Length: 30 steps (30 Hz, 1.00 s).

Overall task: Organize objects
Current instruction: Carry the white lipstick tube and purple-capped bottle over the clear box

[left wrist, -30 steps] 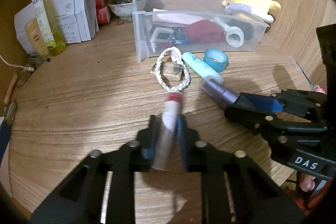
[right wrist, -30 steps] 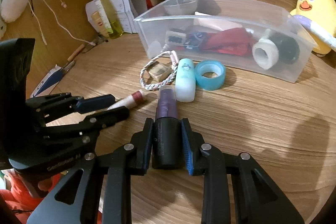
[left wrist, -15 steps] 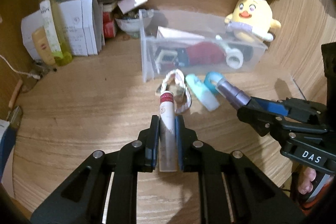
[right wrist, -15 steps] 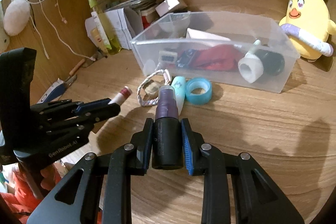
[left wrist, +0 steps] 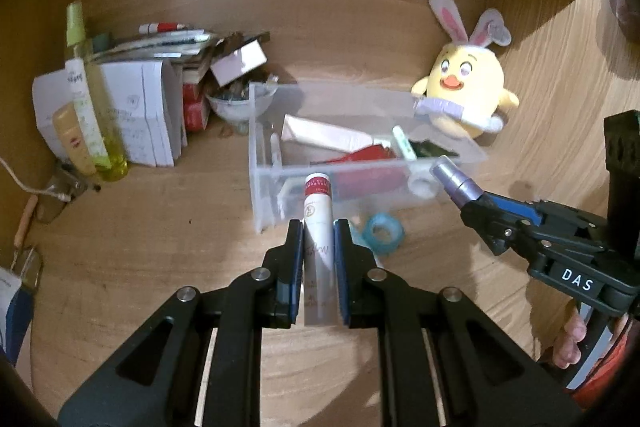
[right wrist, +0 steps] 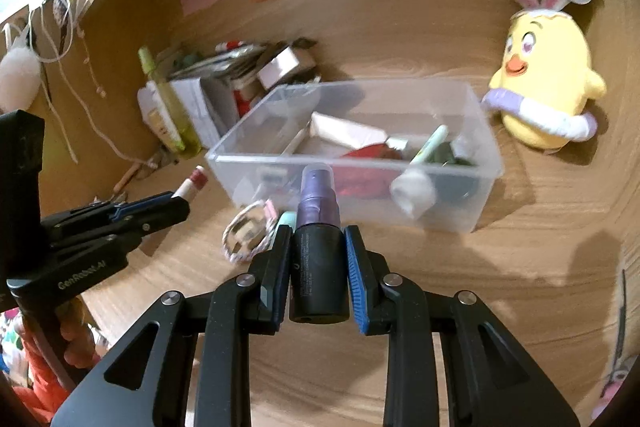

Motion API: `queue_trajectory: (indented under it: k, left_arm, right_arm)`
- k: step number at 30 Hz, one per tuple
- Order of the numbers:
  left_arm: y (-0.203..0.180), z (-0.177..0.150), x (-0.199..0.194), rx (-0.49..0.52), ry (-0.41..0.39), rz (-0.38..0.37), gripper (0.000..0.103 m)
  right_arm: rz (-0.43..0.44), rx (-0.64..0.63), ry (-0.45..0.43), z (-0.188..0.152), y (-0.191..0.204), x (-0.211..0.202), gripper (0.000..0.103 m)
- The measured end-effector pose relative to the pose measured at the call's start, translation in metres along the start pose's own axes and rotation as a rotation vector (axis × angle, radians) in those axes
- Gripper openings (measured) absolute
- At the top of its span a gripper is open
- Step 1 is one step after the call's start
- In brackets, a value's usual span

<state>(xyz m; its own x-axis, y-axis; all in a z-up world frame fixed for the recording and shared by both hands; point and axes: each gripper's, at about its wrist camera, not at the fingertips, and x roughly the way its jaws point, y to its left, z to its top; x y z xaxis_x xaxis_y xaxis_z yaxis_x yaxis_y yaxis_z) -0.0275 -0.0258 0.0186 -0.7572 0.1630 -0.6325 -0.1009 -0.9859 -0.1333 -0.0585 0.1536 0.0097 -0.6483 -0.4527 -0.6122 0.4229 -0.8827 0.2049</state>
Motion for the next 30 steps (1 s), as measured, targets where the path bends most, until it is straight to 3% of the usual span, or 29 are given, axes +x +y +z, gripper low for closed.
queue_trajectory:
  k: [18,30]
  left_arm:
    - [0.002,0.049,0.021,-0.016,-0.052,-0.019,0.014]
    - [0.012,0.071,0.05,-0.046,-0.02,-0.039,0.014]
  right_arm:
    - [-0.069,0.044,-0.093,0.046,-0.042,-0.007,0.024]
    - [-0.1,0.032,-0.114,0.08,-0.053,0.011,0.024]
